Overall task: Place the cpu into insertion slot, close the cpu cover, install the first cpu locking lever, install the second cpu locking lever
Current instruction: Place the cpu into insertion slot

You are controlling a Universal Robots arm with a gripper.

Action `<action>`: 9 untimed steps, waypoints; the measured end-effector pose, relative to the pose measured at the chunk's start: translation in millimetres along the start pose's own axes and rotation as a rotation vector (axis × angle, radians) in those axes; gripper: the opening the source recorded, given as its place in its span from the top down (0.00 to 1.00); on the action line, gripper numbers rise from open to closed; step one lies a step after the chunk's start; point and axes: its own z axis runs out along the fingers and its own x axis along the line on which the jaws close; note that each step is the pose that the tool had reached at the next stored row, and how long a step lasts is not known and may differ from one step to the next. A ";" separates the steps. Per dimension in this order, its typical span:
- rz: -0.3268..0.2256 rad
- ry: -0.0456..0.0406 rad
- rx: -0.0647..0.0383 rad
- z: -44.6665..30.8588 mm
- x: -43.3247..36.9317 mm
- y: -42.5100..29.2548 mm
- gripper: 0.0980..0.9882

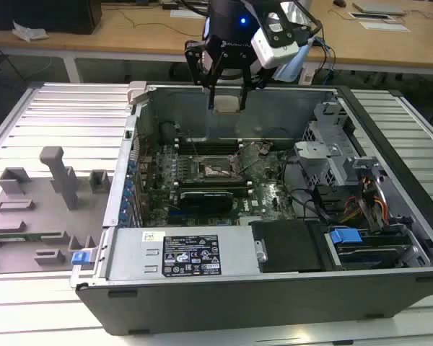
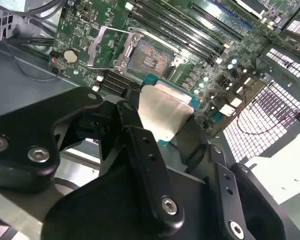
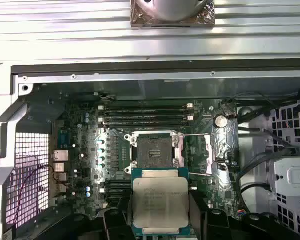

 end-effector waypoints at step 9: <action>0.000 -0.0009 0.000 11.0 -0.1 -1.0 0.50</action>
